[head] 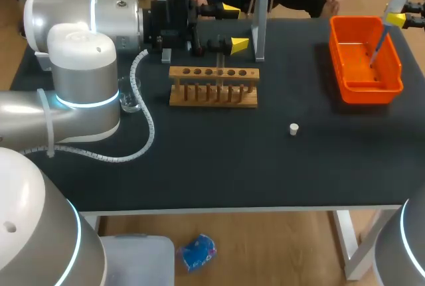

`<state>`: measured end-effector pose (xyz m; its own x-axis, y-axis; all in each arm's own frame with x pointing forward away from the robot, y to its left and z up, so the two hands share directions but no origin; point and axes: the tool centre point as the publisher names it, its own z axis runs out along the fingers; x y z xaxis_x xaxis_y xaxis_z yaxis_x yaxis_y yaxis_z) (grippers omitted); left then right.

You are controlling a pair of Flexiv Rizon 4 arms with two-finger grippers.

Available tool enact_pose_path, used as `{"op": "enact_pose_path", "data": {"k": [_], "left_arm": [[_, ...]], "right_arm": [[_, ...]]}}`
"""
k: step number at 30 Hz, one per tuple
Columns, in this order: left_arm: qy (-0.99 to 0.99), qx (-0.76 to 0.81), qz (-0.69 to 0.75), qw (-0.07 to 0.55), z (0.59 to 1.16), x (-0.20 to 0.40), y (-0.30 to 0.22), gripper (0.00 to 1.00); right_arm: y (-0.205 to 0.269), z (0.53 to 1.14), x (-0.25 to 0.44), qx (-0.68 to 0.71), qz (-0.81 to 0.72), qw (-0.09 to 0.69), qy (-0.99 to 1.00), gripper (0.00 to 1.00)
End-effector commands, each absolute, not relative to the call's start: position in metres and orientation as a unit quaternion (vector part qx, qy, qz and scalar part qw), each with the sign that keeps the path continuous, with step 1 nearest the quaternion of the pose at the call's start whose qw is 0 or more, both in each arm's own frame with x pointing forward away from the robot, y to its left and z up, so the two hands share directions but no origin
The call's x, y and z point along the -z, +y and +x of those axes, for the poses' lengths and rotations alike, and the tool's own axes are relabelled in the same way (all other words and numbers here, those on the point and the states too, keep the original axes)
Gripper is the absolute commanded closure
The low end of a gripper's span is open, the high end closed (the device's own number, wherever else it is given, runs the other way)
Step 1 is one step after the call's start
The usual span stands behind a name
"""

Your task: Invert the test tube, pick up the pipette, mount the tip to pipette, aspirate from beaker and dispense into the tube, eject the tip, return the pipette, and cap with the stopper.

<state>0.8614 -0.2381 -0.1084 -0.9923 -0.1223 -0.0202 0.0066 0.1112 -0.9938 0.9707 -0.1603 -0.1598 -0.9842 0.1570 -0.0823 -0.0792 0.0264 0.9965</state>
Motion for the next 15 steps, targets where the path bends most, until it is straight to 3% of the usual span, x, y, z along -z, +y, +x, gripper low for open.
{"op": "enact_pose_path", "data": {"k": [1, 15], "left_arm": [[0.742, 0.667, -0.039, 0.050, 0.861, 0.109, -0.239, 0.00], [0.751, 0.657, -0.044, 0.049, 0.872, 0.104, -0.245, 0.00]], "right_arm": [[-0.160, 0.969, 0.159, -0.696, 0.028, 0.086, 0.712, 1.00], [-0.160, 0.969, 0.159, -0.696, 0.028, 0.086, 0.712, 1.00]]}}
